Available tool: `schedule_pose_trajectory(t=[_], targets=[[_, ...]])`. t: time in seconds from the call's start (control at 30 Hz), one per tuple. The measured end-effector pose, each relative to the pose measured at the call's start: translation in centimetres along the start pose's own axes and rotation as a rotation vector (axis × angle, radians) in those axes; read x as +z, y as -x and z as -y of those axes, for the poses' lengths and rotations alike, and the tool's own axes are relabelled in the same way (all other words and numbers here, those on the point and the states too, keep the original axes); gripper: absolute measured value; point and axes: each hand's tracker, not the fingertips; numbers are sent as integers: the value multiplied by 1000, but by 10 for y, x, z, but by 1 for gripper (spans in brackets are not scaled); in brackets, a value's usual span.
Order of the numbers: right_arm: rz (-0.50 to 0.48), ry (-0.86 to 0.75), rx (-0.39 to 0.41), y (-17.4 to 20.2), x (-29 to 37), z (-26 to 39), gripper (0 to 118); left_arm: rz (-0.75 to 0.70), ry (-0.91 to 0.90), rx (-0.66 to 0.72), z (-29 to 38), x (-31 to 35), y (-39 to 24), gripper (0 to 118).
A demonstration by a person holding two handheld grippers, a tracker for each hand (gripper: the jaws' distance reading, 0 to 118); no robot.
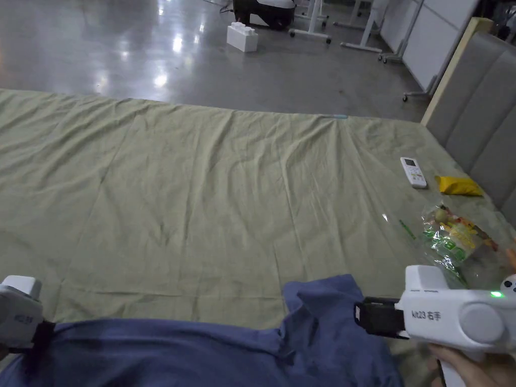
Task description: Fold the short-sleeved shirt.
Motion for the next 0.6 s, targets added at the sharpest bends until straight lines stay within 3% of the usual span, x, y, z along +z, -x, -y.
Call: schedule_pose_trajectory(t=[0.13, 0.23, 0.27, 0.3, 0.33, 0.4, 0.43, 0.5, 0.6], targets=[[117, 192, -27, -22, -75, -13, 75, 15, 19, 8, -3, 0, 2, 8], [102, 187, -38, -24, -94, -1, 68, 24, 17, 30, -4, 0, 6, 8], [116, 164, -15, -23, -91, -1, 61, 26, 15, 34, -4, 0, 6, 8], [109, 144, 18, -17, -86, 1, 39, 26, 10, 36, -2, 1, 5, 8], [81, 130, 20, -15, -81, 3, 24, 24, 1, 33, 0, 1, 5, 8], [54, 127, 5, -15, -77, 3, 17, 26, -17, 44, 3, 4, 5, 8], [45, 125, -14, -15, -76, 2, 1, 35, -27, 67, 2, 8, 8, 8], [30, 91, -43, -15, -64, 4, 0, 87, -76, 115, 5, 29, 16, 8], [-69, -71, -76, -7, -8, 14, 0, 234, -333, 174, 42, 108, 31, 8]])
